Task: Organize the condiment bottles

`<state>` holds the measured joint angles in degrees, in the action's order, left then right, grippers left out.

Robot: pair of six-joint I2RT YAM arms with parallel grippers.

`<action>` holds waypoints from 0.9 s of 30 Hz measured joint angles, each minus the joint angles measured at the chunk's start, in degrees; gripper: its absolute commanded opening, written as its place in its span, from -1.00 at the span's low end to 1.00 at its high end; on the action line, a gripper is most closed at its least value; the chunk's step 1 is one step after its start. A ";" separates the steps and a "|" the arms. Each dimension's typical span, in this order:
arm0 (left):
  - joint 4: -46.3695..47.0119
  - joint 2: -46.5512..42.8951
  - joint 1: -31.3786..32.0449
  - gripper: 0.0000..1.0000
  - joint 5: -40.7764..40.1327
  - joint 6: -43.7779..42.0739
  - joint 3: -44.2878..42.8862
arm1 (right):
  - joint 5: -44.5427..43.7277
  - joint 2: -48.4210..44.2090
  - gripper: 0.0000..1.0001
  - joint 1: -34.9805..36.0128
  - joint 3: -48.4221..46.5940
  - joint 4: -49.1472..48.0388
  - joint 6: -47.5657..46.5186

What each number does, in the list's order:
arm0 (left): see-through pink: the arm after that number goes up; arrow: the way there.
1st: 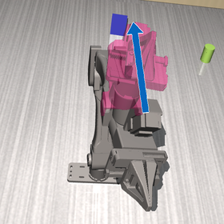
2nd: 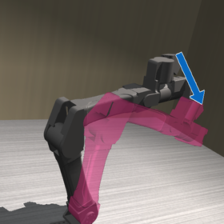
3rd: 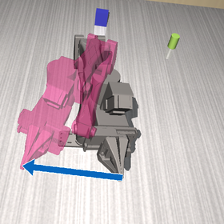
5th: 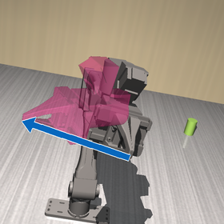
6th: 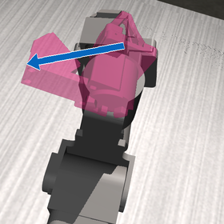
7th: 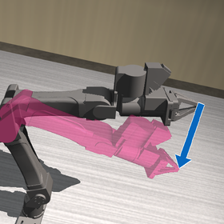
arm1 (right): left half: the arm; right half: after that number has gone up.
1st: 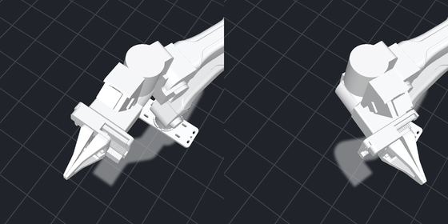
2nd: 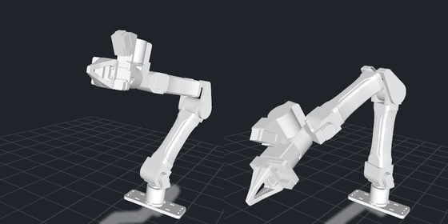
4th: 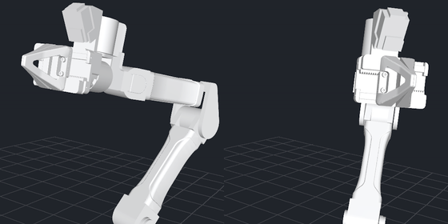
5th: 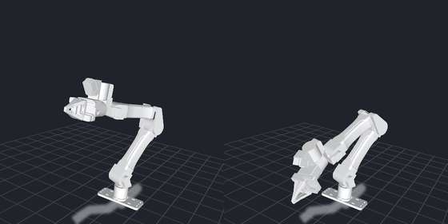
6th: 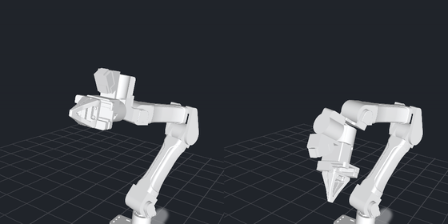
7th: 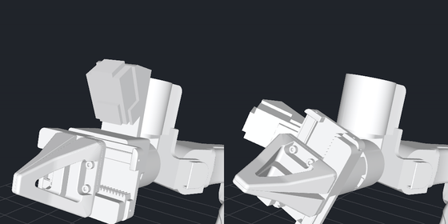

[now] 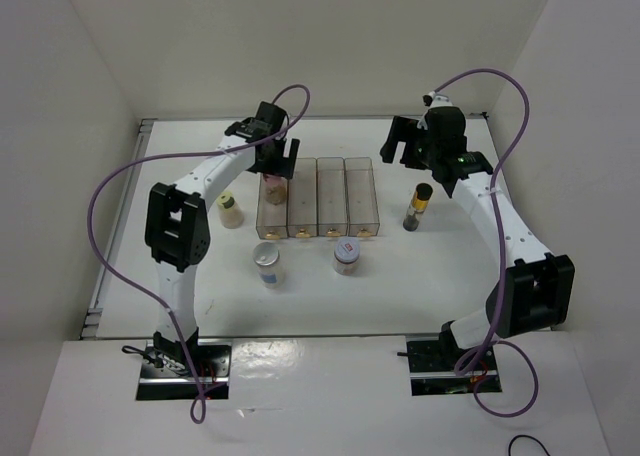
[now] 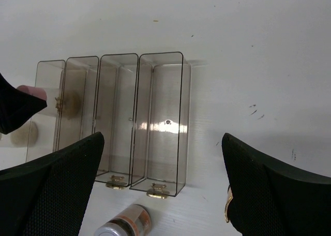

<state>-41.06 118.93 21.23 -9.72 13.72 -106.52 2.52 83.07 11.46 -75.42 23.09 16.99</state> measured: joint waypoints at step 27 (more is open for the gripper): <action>4.79 -29.00 -13.29 0.99 0.20 4.61 33.79 | 1.88 -9.22 0.97 -0.39 6.99 -0.46 1.60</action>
<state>-36.27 89.93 7.94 -9.52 18.33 -72.73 4.40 73.84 11.07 -68.42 22.63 18.59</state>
